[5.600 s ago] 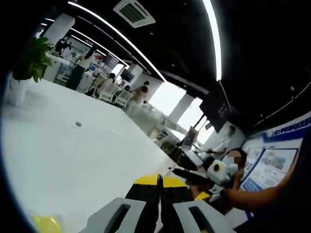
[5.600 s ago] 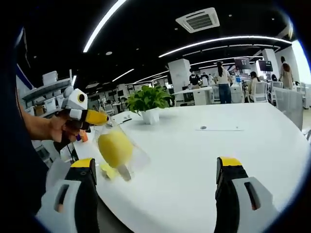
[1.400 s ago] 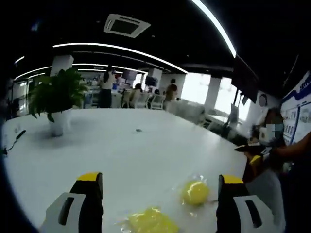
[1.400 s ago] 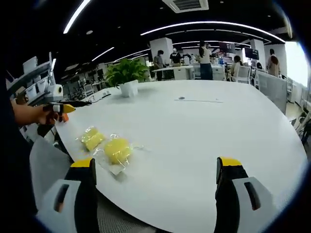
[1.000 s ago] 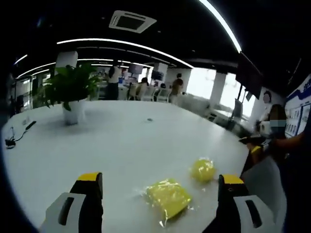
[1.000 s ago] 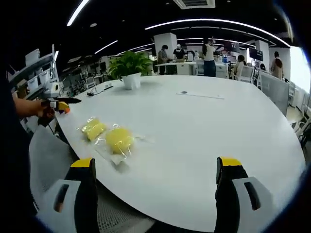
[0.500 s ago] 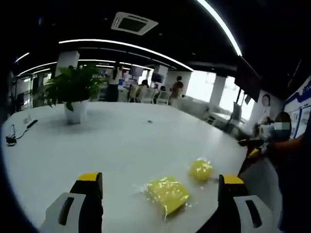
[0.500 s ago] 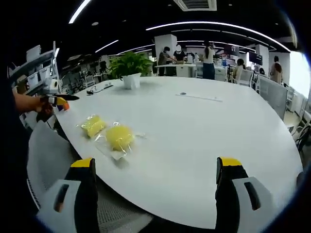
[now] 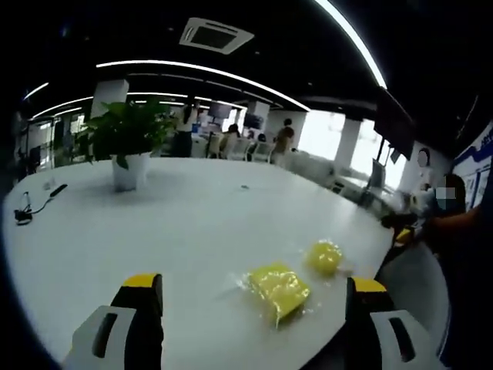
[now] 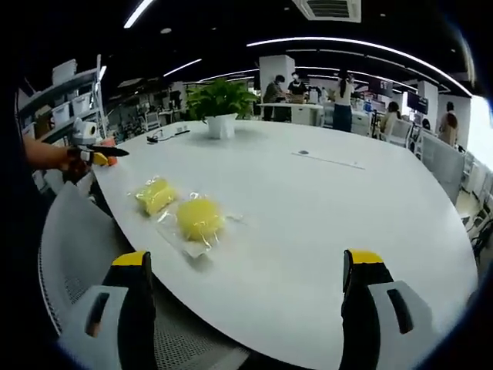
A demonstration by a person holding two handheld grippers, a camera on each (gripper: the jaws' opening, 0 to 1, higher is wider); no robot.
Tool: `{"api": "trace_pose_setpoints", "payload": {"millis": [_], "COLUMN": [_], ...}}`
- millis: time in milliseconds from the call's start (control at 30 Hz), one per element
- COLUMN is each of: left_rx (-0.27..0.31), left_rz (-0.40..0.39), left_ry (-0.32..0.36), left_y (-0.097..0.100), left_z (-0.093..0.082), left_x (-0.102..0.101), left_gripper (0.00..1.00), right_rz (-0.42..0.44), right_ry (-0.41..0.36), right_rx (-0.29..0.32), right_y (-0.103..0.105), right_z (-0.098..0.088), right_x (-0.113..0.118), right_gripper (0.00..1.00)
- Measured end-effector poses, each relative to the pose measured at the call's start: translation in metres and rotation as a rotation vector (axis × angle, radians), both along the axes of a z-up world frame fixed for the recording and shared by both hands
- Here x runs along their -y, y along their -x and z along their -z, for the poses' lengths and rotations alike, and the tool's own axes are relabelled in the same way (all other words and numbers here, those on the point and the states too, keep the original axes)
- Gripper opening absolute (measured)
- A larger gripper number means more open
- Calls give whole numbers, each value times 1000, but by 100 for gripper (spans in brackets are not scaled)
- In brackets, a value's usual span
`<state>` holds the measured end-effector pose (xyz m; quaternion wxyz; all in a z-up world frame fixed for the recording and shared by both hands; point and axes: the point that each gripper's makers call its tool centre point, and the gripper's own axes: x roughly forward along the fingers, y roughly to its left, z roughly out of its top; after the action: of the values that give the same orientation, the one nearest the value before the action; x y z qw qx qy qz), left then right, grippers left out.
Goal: Compare the silicone blocks by pressing each to a similar depth, holding the contact briefly, and releasing to observe deformation and rebound differences across the visible hardness samples.
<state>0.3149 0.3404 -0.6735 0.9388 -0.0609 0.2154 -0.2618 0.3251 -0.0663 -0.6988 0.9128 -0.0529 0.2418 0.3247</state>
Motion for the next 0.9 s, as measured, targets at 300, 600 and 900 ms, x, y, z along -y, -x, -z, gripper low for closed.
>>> {"api": "trace_pose_setpoints", "payload": {"millis": [300,600,900], "left_rx": [30,12,34], "left_rz": [12,40,35], "left_ry": [6,-25,-26], "left_y": [-1,4,1], "left_z": [-9,-2,-11], "left_x": [-4,-2,-2], "left_gripper": [100,100,100], "right_rz": [9,31,12], "right_ry": [-49,20,10], "right_rx": [8,8,6], "right_y": [0,-1,3], "right_z": [-8,0,-3], "right_x": [-10,2,-1], "right_gripper": [97,97,97]}}
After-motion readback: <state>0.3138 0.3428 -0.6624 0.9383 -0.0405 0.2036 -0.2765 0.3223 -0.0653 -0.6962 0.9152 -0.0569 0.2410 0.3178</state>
